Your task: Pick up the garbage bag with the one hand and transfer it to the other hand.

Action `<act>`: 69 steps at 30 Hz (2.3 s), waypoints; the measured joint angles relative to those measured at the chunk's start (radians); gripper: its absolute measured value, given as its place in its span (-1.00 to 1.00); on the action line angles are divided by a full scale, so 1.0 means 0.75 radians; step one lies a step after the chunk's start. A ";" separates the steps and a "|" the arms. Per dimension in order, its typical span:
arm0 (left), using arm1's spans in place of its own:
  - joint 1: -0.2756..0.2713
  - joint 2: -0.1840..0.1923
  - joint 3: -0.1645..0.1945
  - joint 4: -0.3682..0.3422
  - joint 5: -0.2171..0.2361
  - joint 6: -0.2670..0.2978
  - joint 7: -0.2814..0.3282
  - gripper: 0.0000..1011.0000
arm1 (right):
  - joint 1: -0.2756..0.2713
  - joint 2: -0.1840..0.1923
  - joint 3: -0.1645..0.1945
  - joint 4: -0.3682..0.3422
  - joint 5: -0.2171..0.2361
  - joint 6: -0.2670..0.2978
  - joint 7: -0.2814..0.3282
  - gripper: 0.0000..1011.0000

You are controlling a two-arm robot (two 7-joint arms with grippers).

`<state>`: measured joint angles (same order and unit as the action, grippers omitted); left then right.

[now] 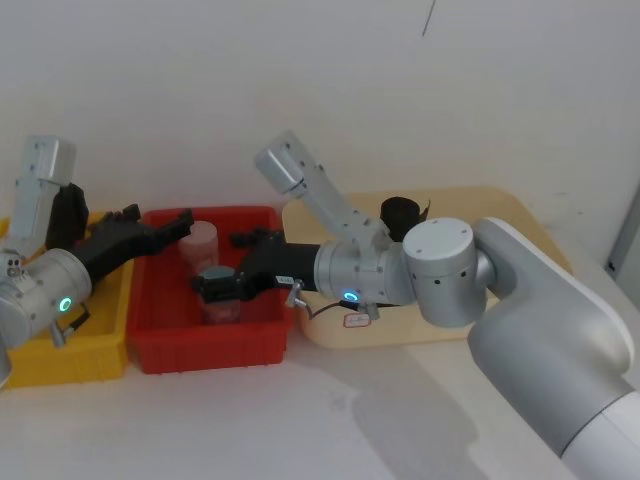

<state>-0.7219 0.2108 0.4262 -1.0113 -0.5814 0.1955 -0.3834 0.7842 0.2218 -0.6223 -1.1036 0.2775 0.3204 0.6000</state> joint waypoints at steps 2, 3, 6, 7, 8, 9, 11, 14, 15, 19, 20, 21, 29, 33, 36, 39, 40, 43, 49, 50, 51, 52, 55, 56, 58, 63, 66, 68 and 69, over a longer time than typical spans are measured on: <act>0.000 0.000 0.000 0.000 0.000 0.000 0.000 0.98 | 0.008 -0.004 -0.004 0.013 -0.002 -0.002 0.002 0.98; 0.000 0.000 0.000 0.000 0.000 0.000 0.000 0.98 | 0.013 -0.006 -0.006 0.020 -0.002 -0.003 0.003 0.98; 0.000 0.000 0.000 0.000 0.000 0.000 0.000 0.98 | 0.032 -0.017 -0.013 0.057 -0.006 -0.010 0.006 0.98; 0.000 0.000 0.000 0.000 0.000 0.000 0.000 0.98 | 0.041 -0.023 -0.016 0.073 -0.009 -0.014 0.006 0.98; 0.000 0.000 0.000 0.000 0.000 0.000 0.000 0.98 | 0.047 -0.027 -0.018 0.083 -0.010 -0.016 0.007 0.98; 0.000 0.000 0.000 0.000 0.000 0.000 0.000 0.98 | 0.051 -0.029 -0.020 0.091 -0.013 -0.018 0.007 0.98; 0.000 0.000 0.000 0.000 0.000 0.000 0.000 0.98 | 0.062 -0.036 -0.027 0.114 -0.019 -0.024 0.009 0.98; 0.000 0.000 0.000 0.000 0.000 0.000 0.000 0.98 | 0.078 -0.045 -0.038 0.147 -0.030 -0.032 0.012 0.98; 0.000 0.000 0.000 0.000 0.000 0.000 0.000 0.98 | 0.081 -0.046 -0.040 0.152 -0.033 -0.035 0.013 0.98; 0.000 0.000 0.000 0.000 0.000 0.000 0.000 0.98 | 0.097 -0.054 -0.053 0.188 -0.048 -0.048 0.020 0.98; 0.000 0.000 0.000 0.000 0.000 0.000 0.000 0.98 | 0.102 -0.057 -0.058 0.201 -0.054 -0.053 0.023 0.98; 0.000 0.000 0.000 0.000 0.000 0.000 0.000 0.98 | 0.104 -0.058 -0.059 0.207 -0.056 -0.054 0.023 0.98; 0.000 0.000 0.000 0.000 0.000 0.000 0.000 0.98 | 0.121 -0.069 -0.073 0.254 -0.077 -0.070 0.036 0.98; 0.000 0.000 0.000 0.000 0.000 0.000 0.000 0.98 | 0.129 -0.079 -0.074 0.280 -0.084 -0.077 0.038 0.98; 0.000 0.000 0.000 0.000 0.000 0.000 0.000 0.98 | 0.132 -0.084 -0.074 0.291 -0.087 -0.079 0.038 0.98; 0.000 0.000 0.000 0.000 0.000 0.000 0.000 0.98 | 0.138 -0.092 -0.075 0.313 -0.093 -0.085 0.043 0.98; 0.000 0.000 0.000 0.000 0.000 0.000 0.000 0.98 | 0.138 -0.093 -0.076 0.318 -0.095 -0.087 0.045 0.98; 0.000 0.000 0.000 0.000 0.000 0.000 0.000 0.98 | 0.141 -0.097 -0.077 0.331 -0.098 -0.093 0.054 0.98; 0.000 0.000 0.000 0.000 0.000 0.000 0.000 0.98 | 0.144 -0.105 -0.078 0.358 -0.104 -0.109 0.070 0.88; 0.000 0.000 0.000 0.000 0.000 0.000 0.000 0.98 | 0.145 -0.106 -0.078 0.362 -0.105 -0.111 0.072 0.80; 0.000 0.000 0.000 0.000 0.000 0.000 0.000 0.98 | 0.145 -0.106 -0.078 0.364 -0.107 -0.114 0.073 0.80; 0.000 0.000 0.000 0.000 0.000 0.000 0.000 0.98 | 0.145 -0.107 -0.078 0.367 -0.107 -0.115 0.074 0.74; 0.000 0.000 0.000 0.000 0.000 0.000 0.000 0.98 | 0.145 -0.110 -0.077 0.374 -0.111 -0.121 0.075 0.53; 0.000 0.000 0.000 0.000 0.000 0.000 0.000 0.98 | 0.145 -0.110 -0.076 0.375 -0.112 -0.122 0.075 0.53; 0.000 0.000 0.000 0.000 0.000 0.000 0.000 0.98 | 0.143 -0.113 -0.071 0.377 -0.113 -0.126 0.075 0.36; 0.000 0.000 0.000 0.000 0.000 0.000 0.000 0.98 | 0.134 -0.114 -0.058 0.370 -0.112 -0.127 0.074 0.32; 0.000 0.000 0.000 0.000 0.000 0.000 0.000 0.98 | 0.129 -0.114 -0.048 0.358 -0.106 -0.126 0.070 0.32; 0.000 0.000 0.000 0.000 0.000 0.000 0.000 0.98 | 0.121 -0.114 -0.030 0.332 -0.092 -0.123 0.063 0.32; 0.000 0.000 0.000 0.000 0.000 0.000 0.000 0.98 | 0.120 -0.114 -0.027 0.328 -0.088 -0.121 0.062 0.32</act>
<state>-0.7219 0.2109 0.4262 -1.0113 -0.5814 0.1955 -0.3834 0.8739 0.1365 -0.6427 -0.8574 0.2115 0.2297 0.6464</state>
